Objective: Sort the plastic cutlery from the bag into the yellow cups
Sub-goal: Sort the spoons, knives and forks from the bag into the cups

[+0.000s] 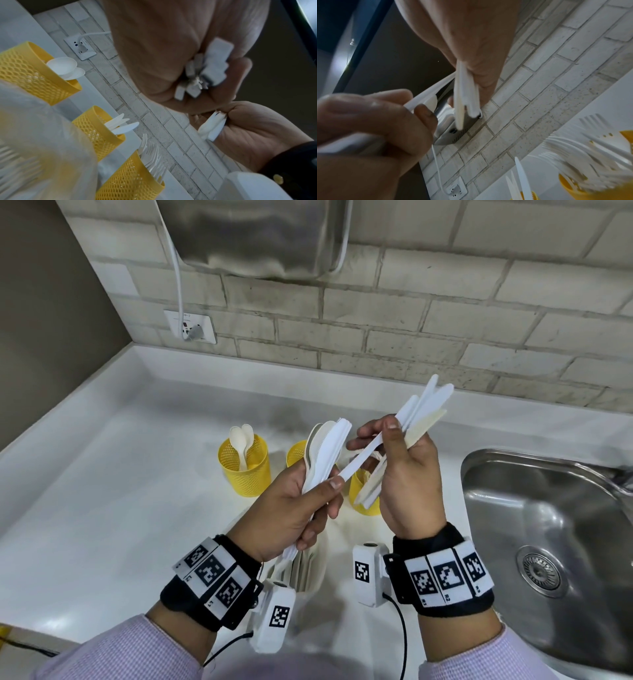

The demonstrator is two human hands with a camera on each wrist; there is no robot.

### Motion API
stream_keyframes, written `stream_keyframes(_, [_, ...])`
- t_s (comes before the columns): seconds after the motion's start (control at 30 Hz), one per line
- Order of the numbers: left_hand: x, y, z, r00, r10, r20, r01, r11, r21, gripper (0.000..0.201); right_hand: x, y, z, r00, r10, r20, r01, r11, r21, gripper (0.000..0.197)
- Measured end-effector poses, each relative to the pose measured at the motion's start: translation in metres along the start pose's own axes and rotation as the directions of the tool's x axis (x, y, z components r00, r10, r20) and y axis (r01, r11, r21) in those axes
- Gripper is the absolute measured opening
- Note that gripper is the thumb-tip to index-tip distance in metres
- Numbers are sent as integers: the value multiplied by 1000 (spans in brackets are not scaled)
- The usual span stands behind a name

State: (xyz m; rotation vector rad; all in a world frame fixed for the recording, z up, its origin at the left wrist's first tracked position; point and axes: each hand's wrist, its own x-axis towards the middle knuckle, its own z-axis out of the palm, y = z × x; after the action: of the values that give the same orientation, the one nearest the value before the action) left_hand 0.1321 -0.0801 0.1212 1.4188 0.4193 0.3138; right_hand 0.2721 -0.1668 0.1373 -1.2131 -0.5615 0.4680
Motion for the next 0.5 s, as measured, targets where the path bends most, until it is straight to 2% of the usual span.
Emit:
stream_keyframes(0.2, [0, -1, 1, 1000, -5, 9, 6, 1000, -24, 11, 1, -8, 0, 985, -36, -172, 77, 969, 234, 18])
stream_keyframes(0.33, [2, -2, 0, 1000, -13, -12, 13, 1000, -14, 12, 7, -12, -4, 958, -41, -283, 114, 962, 248, 17])
stream_keyframes(0.4, [2, -3, 0, 1000, -15, -16, 14, 1000, -6, 12, 6, -12, -4, 965, -33, -260, 84, 979, 188, 17])
stream_keyframes(0.5, [3, -4, 0, 1000, -26, -12, 26, 1000, -11, 11, 3, -5, -2, 995, -13, -102, 19, 998, 64, 19])
